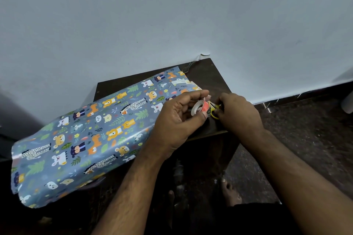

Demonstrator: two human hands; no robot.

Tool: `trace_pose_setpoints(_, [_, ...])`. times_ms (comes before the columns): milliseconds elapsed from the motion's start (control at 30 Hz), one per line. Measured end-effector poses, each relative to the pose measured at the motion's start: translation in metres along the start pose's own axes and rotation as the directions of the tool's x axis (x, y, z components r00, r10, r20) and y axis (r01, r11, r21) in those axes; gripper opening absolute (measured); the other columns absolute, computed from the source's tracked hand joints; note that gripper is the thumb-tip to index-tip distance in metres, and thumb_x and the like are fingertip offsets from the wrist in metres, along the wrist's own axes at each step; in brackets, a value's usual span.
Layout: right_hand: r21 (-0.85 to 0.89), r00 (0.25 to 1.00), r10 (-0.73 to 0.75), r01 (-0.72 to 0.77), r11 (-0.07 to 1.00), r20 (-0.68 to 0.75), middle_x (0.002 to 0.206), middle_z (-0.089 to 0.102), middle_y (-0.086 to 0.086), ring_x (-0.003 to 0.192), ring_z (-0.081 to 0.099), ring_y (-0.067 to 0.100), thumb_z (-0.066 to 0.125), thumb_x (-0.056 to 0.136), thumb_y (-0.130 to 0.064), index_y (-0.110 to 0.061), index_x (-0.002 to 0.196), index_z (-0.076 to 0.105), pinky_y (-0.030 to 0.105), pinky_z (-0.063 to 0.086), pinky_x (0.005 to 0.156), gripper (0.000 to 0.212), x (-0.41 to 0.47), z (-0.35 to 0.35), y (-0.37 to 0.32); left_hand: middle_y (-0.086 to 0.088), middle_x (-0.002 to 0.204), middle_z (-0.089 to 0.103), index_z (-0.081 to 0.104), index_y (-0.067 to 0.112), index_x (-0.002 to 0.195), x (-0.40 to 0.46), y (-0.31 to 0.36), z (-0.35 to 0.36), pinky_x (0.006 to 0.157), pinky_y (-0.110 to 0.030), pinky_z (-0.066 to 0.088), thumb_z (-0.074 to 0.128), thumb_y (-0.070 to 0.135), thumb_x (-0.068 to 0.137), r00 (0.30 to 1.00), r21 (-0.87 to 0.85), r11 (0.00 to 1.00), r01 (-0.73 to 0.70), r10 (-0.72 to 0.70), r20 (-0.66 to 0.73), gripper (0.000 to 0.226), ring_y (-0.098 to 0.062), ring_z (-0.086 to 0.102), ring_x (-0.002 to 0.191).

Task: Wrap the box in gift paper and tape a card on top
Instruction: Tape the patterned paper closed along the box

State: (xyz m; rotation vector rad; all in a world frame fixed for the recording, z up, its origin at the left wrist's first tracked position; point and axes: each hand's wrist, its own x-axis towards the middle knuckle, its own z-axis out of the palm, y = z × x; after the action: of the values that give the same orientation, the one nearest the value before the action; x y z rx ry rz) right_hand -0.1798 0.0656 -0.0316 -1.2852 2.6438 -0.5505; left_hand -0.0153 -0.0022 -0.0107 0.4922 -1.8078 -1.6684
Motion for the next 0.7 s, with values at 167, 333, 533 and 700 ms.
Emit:
trace_pose_setpoints(167, [-0.127,0.999,-0.01,0.016,0.992,0.053,0.11,0.062,0.011,0.1,0.062,0.034,0.068,0.095,-0.031,-0.014,0.101,0.054,0.034,0.04,0.07,0.023,-0.002,-0.004,-0.01,-0.007,0.123,0.073,0.064,0.004,0.131,-0.001,0.002,-0.002,0.095,-0.023,0.051,0.065,-0.004,0.091,1.0,-0.018,1.0,-0.011,0.011,-0.004,0.041,-0.017,0.068,0.118])
trace_pose_setpoints(333, [-0.121,0.997,0.019,-0.011,0.993,0.07,0.087,0.055,0.005,0.08,0.05,0.028,0.07,0.089,-0.034,-0.017,0.09,0.055,0.032,0.039,0.068,0.023,-0.002,-0.009,-0.009,-0.011,0.122,0.073,0.064,0.002,0.13,-0.002,0.005,-0.003,0.094,-0.029,0.055,0.064,-0.007,0.092,1.0,-0.094,0.995,-0.014,0.012,-0.015,0.039,-0.03,0.068,0.117])
trace_pose_setpoints(533, [0.289,0.985,-0.033,0.082,0.954,-0.17,0.084,0.069,-0.005,0.074,0.068,0.025,0.069,0.084,-0.038,-0.029,0.102,0.067,0.038,0.055,0.069,0.021,-0.003,-0.016,-0.003,-0.01,0.119,0.073,0.066,0.004,0.125,0.0,0.017,-0.005,0.083,-0.03,0.056,0.062,0.013,0.092,0.995,-0.353,0.936,0.008,-0.044,-0.094,0.034,-0.028,0.069,0.111])
trace_pose_setpoints(700, [0.51,0.915,-0.043,0.261,0.819,-0.4,0.086,0.068,-0.012,0.06,0.061,0.011,0.068,0.093,-0.035,-0.031,0.112,0.06,0.04,0.054,0.064,0.021,-0.007,-0.022,-0.009,-0.009,0.118,0.073,0.066,0.006,0.122,0.0,0.02,-0.013,0.078,-0.029,0.056,0.061,0.009,0.092,0.991,-0.364,0.931,-0.012,-0.039,-0.13,0.031,-0.026,0.07,0.108])
